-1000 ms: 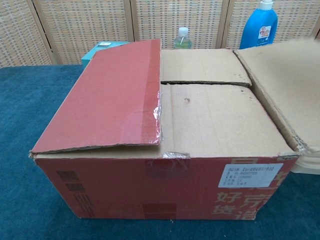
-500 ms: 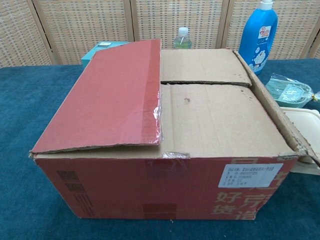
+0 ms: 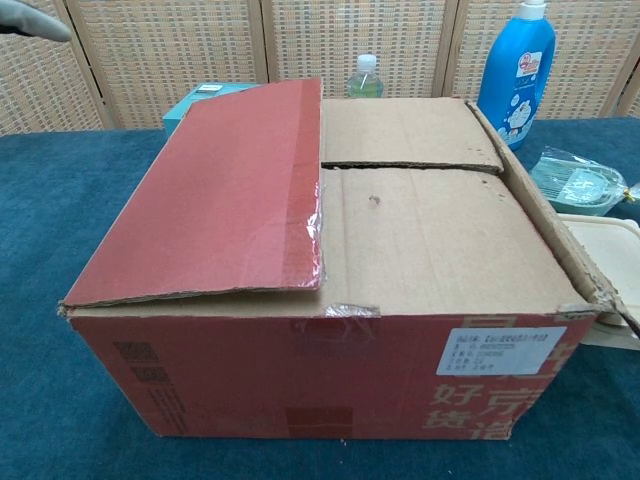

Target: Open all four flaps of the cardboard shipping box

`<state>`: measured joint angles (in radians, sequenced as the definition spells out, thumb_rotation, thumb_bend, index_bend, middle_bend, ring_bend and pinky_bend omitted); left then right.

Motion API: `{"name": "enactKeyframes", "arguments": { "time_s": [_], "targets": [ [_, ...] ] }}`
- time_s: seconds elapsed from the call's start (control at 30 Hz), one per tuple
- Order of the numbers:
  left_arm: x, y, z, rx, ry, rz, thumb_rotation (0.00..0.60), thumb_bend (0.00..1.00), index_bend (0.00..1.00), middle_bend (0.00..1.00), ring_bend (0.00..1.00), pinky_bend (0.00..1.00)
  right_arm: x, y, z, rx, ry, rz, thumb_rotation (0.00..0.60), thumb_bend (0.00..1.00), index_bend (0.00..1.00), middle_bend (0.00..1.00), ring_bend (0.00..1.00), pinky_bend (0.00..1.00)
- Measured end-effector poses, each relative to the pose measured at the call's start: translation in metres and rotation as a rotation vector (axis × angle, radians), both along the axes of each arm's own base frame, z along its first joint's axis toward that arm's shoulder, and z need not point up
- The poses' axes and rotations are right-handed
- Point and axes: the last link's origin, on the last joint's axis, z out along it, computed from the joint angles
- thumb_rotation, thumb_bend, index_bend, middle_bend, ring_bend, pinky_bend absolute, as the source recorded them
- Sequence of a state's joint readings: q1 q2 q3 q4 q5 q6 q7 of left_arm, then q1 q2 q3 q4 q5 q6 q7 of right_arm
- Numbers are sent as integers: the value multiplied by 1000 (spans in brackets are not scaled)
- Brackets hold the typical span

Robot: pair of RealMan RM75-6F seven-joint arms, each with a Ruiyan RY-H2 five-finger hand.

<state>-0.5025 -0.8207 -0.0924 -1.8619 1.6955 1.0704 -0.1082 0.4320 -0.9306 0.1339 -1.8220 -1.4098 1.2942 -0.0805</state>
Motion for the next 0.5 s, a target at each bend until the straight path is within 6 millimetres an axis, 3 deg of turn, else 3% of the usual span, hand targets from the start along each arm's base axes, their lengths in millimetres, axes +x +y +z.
{"name": "enactKeyframes", "arguments": {
  "time_s": [0.17, 0.37, 0.5],
  "targets": [
    [27, 15, -4, -63, 14, -104, 517, 983, 21, 0, 0, 0, -8, 11, -1, -11, -11, -25, 600, 822, 49, 85, 0, 29],
    [55, 29, -12, -130, 6, -174, 565, 1000, 104, 48, 0, 0, -15, 21, -3, -11, -19, -49, 600, 827, 49, 85, 0, 30],
    [72, 36, -20, -167, 8, -216, 414, 1000, 202, 134, 51, 0, -17, 24, -3, -11, -23, -57, 600, 827, 49, 85, 0, 30]
  ]
}}
